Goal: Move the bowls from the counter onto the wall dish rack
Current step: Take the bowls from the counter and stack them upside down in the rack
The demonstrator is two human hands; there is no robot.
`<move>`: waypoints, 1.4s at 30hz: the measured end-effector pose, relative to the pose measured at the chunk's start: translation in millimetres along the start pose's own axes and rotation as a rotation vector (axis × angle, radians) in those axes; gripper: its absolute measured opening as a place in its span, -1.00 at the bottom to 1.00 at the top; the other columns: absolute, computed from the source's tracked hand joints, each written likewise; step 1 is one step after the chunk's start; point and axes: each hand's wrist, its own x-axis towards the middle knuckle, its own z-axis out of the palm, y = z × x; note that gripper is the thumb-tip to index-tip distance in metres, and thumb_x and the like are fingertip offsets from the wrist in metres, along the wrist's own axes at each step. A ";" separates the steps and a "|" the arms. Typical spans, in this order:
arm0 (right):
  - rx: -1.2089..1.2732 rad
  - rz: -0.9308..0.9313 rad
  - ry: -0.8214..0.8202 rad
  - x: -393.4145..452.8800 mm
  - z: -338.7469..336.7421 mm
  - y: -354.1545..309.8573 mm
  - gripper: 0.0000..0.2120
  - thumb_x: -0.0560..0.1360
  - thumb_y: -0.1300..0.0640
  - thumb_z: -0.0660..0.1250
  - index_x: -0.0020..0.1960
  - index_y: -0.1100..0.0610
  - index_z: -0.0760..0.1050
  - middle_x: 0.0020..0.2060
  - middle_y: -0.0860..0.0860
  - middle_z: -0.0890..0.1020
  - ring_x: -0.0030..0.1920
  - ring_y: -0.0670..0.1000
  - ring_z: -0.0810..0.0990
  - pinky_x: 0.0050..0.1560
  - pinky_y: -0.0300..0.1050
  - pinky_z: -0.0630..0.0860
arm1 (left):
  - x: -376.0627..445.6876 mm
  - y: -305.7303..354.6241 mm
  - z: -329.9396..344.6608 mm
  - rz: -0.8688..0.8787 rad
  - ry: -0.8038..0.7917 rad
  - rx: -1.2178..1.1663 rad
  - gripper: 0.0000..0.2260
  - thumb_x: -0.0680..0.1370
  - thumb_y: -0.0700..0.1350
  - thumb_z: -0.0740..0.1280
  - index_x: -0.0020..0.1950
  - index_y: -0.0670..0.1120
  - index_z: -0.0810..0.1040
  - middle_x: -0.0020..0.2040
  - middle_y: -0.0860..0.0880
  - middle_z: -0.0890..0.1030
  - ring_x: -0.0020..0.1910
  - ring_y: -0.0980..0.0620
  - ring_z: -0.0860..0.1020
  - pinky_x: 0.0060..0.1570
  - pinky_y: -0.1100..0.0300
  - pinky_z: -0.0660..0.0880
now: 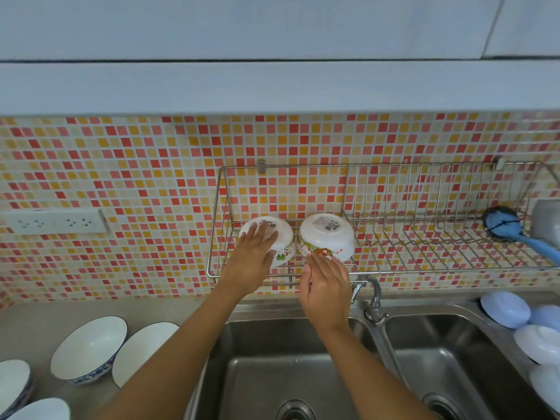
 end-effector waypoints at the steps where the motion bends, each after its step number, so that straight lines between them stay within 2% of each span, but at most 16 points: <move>1: -0.015 0.010 -0.028 0.9 -2.6 -1.9 -0.62 0.60 0.04 0.10 0.10 0.19 0.65 0.03 0.08 0.70 0.10 0.03 0.65 0.32 0.04 0.45 | -2.5 1.2 0.4 0.001 -0.019 0.037 -0.51 0.65 0.10 -0.05 0.56 -0.01 0.01 0.58 -0.02 -0.07 0.56 -0.04 -0.13 0.45 0.08 -0.22; 4: -0.108 0.060 -0.165 7.6 -9.7 -8.5 -0.52 0.58 0.01 0.00 0.23 0.23 0.57 0.15 0.13 0.65 0.21 0.07 0.60 0.40 0.05 0.36 | -8.0 1.9 2.3 0.036 -0.024 0.081 -0.36 0.53 0.23 -0.27 0.57 -0.01 -0.09 0.58 0.00 -0.12 0.55 0.01 -0.17 0.44 0.13 -0.27; 6: -0.164 0.119 -0.280 16.0 -16.9 -12.3 -0.39 0.54 -0.07 -0.09 0.39 0.25 0.41 0.31 0.17 0.52 0.36 0.12 0.46 0.46 0.09 0.23 | -9.9 2.8 1.0 0.058 -0.020 0.084 -0.36 0.53 0.22 -0.26 0.57 -0.01 -0.02 0.58 0.03 -0.07 0.55 0.04 -0.14 0.44 0.15 -0.27; 9: -0.157 0.188 -0.498 28.5 -24.5 -13.7 -0.25 0.47 -0.12 -0.29 0.54 0.24 0.05 0.53 0.15 0.16 0.55 0.09 0.10 0.52 0.06 -0.02 | -14.9 5.3 -1.4 0.072 0.000 0.093 -0.46 0.60 0.16 -0.13 0.53 0.00 0.17 0.56 0.04 0.13 0.55 0.07 0.00 0.42 0.18 -0.25; 11: -0.157 0.211 -0.589 33.6 -26.5 -12.9 -0.30 0.51 -0.11 -0.25 0.55 0.24 -0.06 0.56 0.14 0.01 0.57 0.06 -0.03 0.53 0.04 -0.06 | -18.6 6.1 -1.2 0.064 0.014 0.100 -0.47 0.61 0.14 -0.16 0.52 -0.01 0.22 0.53 0.04 0.20 0.54 0.09 0.06 0.45 0.16 -0.20; 14: -0.204 0.203 -0.635 37.9 -27.3 -12.8 -0.36 0.58 -0.09 -0.16 0.55 0.25 -0.05 0.56 0.16 -0.05 0.57 0.06 -0.04 0.55 0.04 -0.10 | -18.5 6.2 0.9 0.030 -0.017 0.137 -0.38 0.57 0.20 -0.29 0.55 0.00 0.12 0.56 0.05 0.11 0.55 0.08 0.00 0.48 0.09 -0.20; 17: -0.243 0.178 -0.627 36.2 -25.5 -13.4 -0.34 0.57 -0.11 -0.22 0.55 0.25 -0.04 0.56 0.17 -0.05 0.57 0.08 -0.06 0.55 0.07 -0.19 | -15.3 6.7 3.0 -0.003 -0.060 0.165 -0.40 0.56 0.21 -0.30 0.56 0.03 -0.04 0.57 0.07 -0.06 0.54 0.07 -0.15 0.45 0.08 -0.29; 20: -0.256 0.126 -0.530 28.3 -24.2 -13.2 -0.21 0.47 -0.19 -0.40 0.55 0.22 -0.02 0.56 0.14 0.00 0.57 0.11 -0.09 0.53 0.09 -0.25 | -19.3 8.7 4.2 -0.039 -0.040 0.170 -0.40 0.55 0.23 -0.31 0.55 0.03 -0.18 0.56 0.06 -0.19 0.52 0.08 -0.25 0.43 0.11 -0.34; 22: -0.249 0.106 -0.462 21.9 -22.2 -11.8 -0.21 0.50 -0.21 -0.40 0.54 0.22 0.06 0.55 0.13 0.08 0.56 0.13 -0.04 0.53 0.09 -0.23 | -27.4 10.4 7.2 -0.063 0.004 0.189 -0.42 0.57 0.21 -0.33 0.55 0.01 -0.17 0.57 0.04 -0.13 0.53 0.06 -0.20 0.45 0.09 -0.33; 24: -0.239 0.111 -0.425 17.3 -21.4 -11.8 -0.25 0.56 -0.20 -0.36 0.50 0.21 0.21 0.51 0.13 0.22 0.54 0.12 0.11 0.55 0.10 -0.13 | -37.6 11.4 8.7 -0.078 0.044 0.207 -0.45 0.61 0.19 -0.31 0.54 -0.02 -0.06 0.57 0.00 0.04 0.54 0.02 -0.07 0.50 0.05 -0.30; 27: -0.219 0.110 -0.402 9.5 -20.0 -9.8 -0.35 0.62 -0.21 -0.20 0.48 0.17 0.29 0.46 0.09 0.34 0.50 0.09 0.23 0.50 0.11 -0.11 | -50.1 10.1 9.7 -0.082 0.088 0.203 -0.48 0.65 0.16 -0.19 0.53 -0.06 0.10 0.52 -0.04 0.19 0.51 -0.07 0.14 0.47 0.04 -0.21; 32: -0.215 0.078 -0.402 8.4 -23.0 -6.5 -0.36 0.62 -0.21 -0.17 0.47 0.17 0.29 0.45 0.09 0.36 0.49 0.08 0.26 0.54 0.13 -0.05 | -61.9 7.4 13.4 -0.104 0.094 0.107 -0.44 0.61 0.22 -0.28 0.55 0.01 -0.12 0.55 0.06 -0.11 0.53 0.03 -0.18 0.47 0.02 -0.33; 34: -0.208 0.076 -0.405 8.9 -24.3 -8.8 -0.32 0.62 -0.21 -0.24 0.45 0.20 0.32 0.43 0.11 0.39 0.48 0.09 0.29 0.52 0.16 0.03 | -63.1 8.1 11.3 -0.122 0.093 0.105 -0.44 0.60 0.21 -0.28 0.55 0.01 -0.12 0.53 0.09 -0.14 0.53 0.04 -0.19 0.46 0.04 -0.32; 36: -0.200 0.080 -0.397 7.8 -25.0 -9.1 -0.27 0.61 -0.21 -0.29 0.42 0.23 0.36 0.39 0.13 0.44 0.45 0.10 0.35 0.50 0.19 0.10 | -63.9 9.6 9.7 -0.143 0.081 0.110 -0.46 0.61 0.18 -0.23 0.56 0.01 -0.12 0.51 0.11 -0.17 0.54 0.05 -0.18 0.40 0.13 -0.41; 40: -0.191 0.079 -0.385 4.0 -24.7 -8.0 -0.29 0.61 -0.19 -0.28 0.43 0.23 0.34 0.41 0.13 0.42 0.46 0.10 0.32 0.52 0.19 0.06 | -69.6 13.1 8.5 -0.147 0.089 0.114 -0.45 0.57 0.19 -0.27 0.53 0.02 -0.17 0.50 0.10 -0.19 0.53 0.07 -0.19 0.36 0.17 -0.45; 42: -0.169 0.098 -0.350 0.5 -23.9 -9.6 -0.35 0.62 -0.16 -0.21 0.46 0.22 0.30 0.44 0.14 0.37 0.48 0.11 0.28 0.51 0.19 0.03 | -72.0 13.8 7.9 -0.154 0.098 0.112 -0.47 0.61 0.17 -0.21 0.54 0.00 -0.14 0.51 0.08 -0.17 0.52 0.07 -0.23 0.37 0.14 -0.43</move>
